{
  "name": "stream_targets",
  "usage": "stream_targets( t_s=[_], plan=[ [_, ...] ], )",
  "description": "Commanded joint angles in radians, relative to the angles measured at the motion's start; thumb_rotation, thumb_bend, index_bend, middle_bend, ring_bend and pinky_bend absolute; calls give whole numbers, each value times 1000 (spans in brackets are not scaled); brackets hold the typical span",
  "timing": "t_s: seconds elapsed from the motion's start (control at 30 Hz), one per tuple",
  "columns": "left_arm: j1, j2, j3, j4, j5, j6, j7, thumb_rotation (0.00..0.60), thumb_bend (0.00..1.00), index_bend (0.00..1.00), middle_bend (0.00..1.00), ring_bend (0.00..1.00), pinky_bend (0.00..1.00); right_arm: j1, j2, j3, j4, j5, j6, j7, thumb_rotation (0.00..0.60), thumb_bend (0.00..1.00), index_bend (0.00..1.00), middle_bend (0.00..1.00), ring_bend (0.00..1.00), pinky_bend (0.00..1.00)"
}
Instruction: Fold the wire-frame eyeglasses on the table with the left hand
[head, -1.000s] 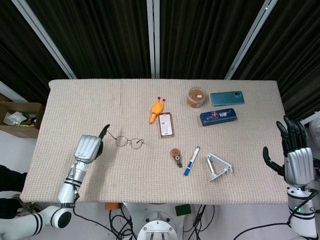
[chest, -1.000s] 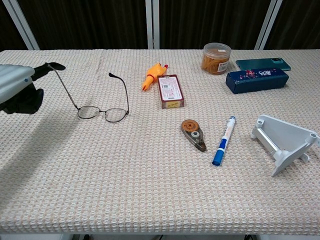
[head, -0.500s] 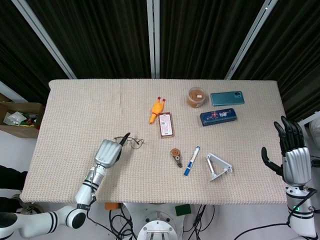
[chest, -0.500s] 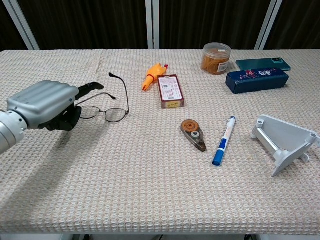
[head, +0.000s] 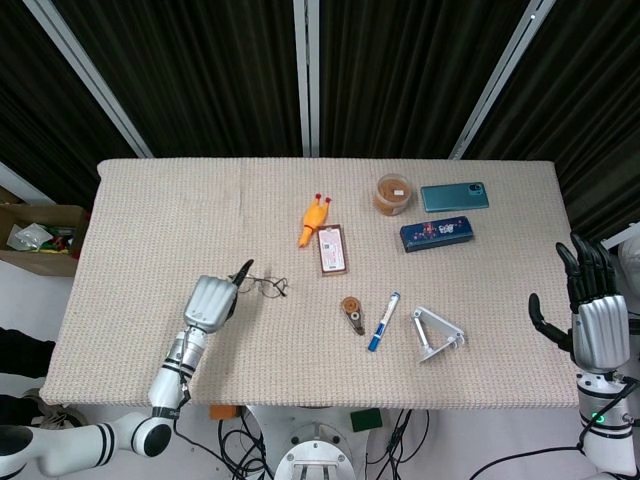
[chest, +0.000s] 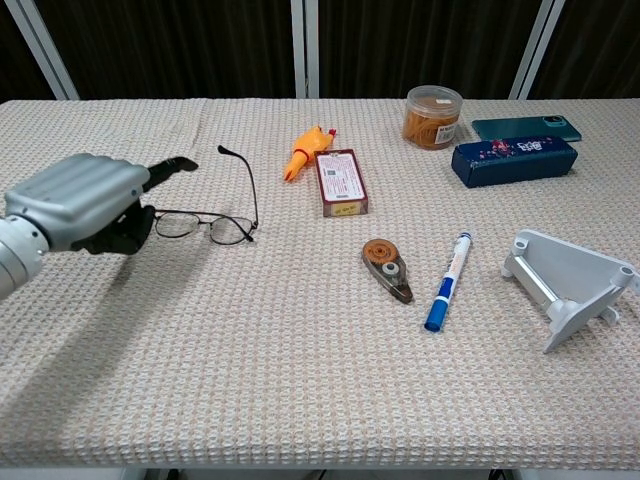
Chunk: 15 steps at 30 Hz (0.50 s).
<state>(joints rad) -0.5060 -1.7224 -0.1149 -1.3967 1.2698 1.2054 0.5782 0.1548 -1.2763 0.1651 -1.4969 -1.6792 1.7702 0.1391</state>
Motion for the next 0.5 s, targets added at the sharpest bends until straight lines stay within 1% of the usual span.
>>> stream_targets(
  t_s=[0.03,0.1,0.17,0.27,0.5],
  plan=[
    [24,59,-32,-57,-6,48,-5,600,727,63,976,839,900,0,1,1,-2,-3,4,2,600,477,0,0,0,0],
    [37,92,-53,-85,0,82,-43,600,727,63,975,838,900,-1,3,2,-2,-4,7,4,600,477,0,0,0,0],
    [44,114,-57,-116,33,105,-98,600,727,63,975,838,899,-2,3,2,0,0,6,8,600,477,0,0,0,0],
    [41,136,-40,-157,121,127,-185,600,727,63,974,838,898,1,-2,5,9,5,3,18,600,477,0,0,0,0],
    [-2,124,16,-201,293,124,-253,600,728,63,974,838,897,-4,1,5,11,2,14,25,600,477,0,0,0,0]
  ],
)
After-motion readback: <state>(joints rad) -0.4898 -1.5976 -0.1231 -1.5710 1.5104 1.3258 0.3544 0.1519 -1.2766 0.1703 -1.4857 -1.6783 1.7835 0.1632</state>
